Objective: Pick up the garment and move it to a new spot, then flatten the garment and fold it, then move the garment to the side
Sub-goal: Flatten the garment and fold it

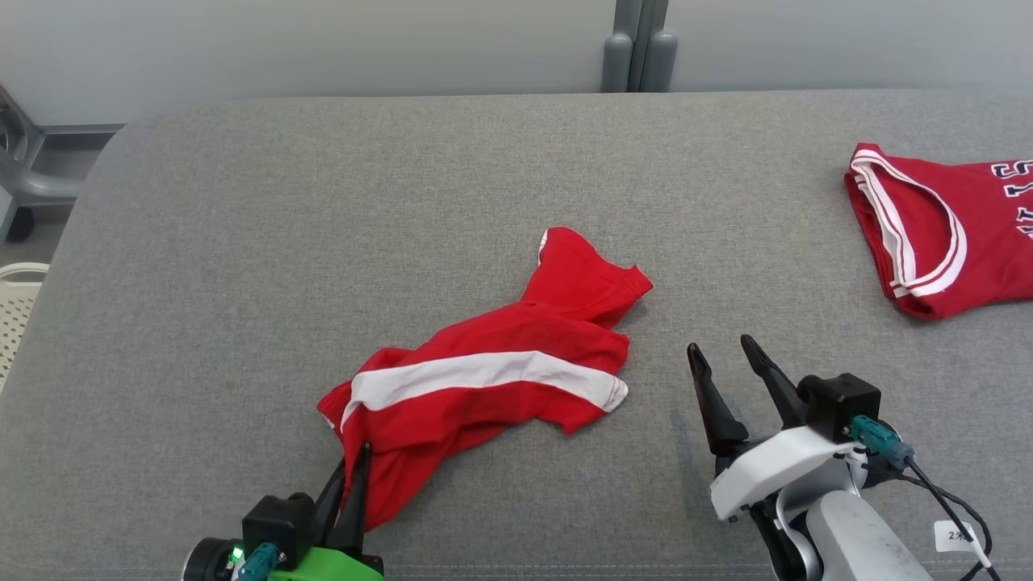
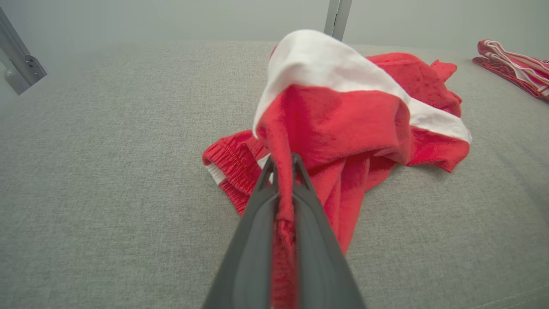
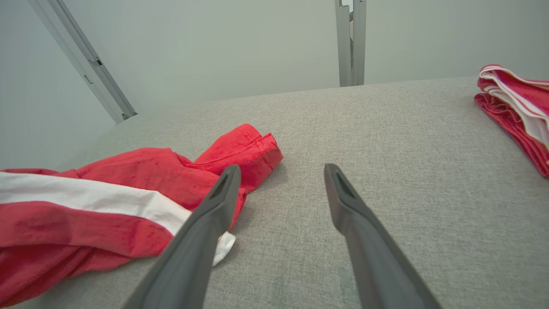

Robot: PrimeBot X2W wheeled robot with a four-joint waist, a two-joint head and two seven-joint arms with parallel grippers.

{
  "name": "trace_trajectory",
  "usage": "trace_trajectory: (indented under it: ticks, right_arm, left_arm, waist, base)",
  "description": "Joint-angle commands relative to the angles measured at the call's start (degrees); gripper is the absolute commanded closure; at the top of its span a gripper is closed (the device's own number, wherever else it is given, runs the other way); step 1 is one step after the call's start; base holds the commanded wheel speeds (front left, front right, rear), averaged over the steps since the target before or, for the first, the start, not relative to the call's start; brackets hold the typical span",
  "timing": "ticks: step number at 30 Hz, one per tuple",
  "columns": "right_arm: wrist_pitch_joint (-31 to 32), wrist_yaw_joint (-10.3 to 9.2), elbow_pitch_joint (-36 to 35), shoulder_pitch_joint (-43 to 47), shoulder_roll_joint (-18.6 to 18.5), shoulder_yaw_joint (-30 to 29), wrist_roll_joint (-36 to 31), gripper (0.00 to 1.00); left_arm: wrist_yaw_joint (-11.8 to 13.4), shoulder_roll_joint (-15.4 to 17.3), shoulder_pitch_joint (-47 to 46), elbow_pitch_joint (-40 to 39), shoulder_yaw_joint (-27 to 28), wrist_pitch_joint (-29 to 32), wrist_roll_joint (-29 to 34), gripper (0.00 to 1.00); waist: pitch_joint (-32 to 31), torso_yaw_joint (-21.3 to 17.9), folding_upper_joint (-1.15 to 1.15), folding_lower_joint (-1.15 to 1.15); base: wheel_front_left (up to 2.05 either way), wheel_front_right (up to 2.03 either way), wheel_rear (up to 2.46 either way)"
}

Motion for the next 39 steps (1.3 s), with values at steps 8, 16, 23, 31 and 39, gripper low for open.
trace_trajectory:
  ticks: [8,16,23,31,39]
  right_arm:
    - [-0.23,0.00,0.31,0.28,-0.29,-0.35,0.14,0.00]
    - [-0.23,0.00,0.23,0.66,-0.28,-0.45,0.26,0.00]
    - [-0.23,0.00,0.82,0.43,-0.40,0.17,0.56,0.00]
    - [-0.23,0.00,2.97,-1.09,-1.18,2.33,1.19,0.00]
    - [2.40,0.00,6.42,-6.16,-2.63,6.81,2.90,0.00]
  left_arm:
    - [-0.82,-1.56,0.71,-1.43,1.42,-0.21,0.53,0.00]
    - [-1.23,-2.08,2.13,-11.22,3.40,-0.21,1.71,0.00]
    - [-0.30,-2.41,2.59,-14.28,7.02,-0.21,2.37,0.00]
    - [1.44,-2.53,1.59,-12.43,12.12,-0.21,1.45,0.00]
    - [1.49,-2.75,0.41,-10.78,15.96,-0.21,1.52,0.00]
  waist:
    - [-0.12,1.30,0.00,0.00]
    - [-0.46,2.34,0.00,0.00]
    - [-1.14,2.22,0.00,0.00]
    - [-1.80,1.95,0.00,0.00]
    - [-2.31,2.67,0.00,0.00]
  base:
    - [0.00,0.00,0.00]
    - [0.00,0.00,0.00]
    - [0.00,0.00,0.00]
    - [0.00,0.00,0.00]
    - [0.00,0.00,0.00]
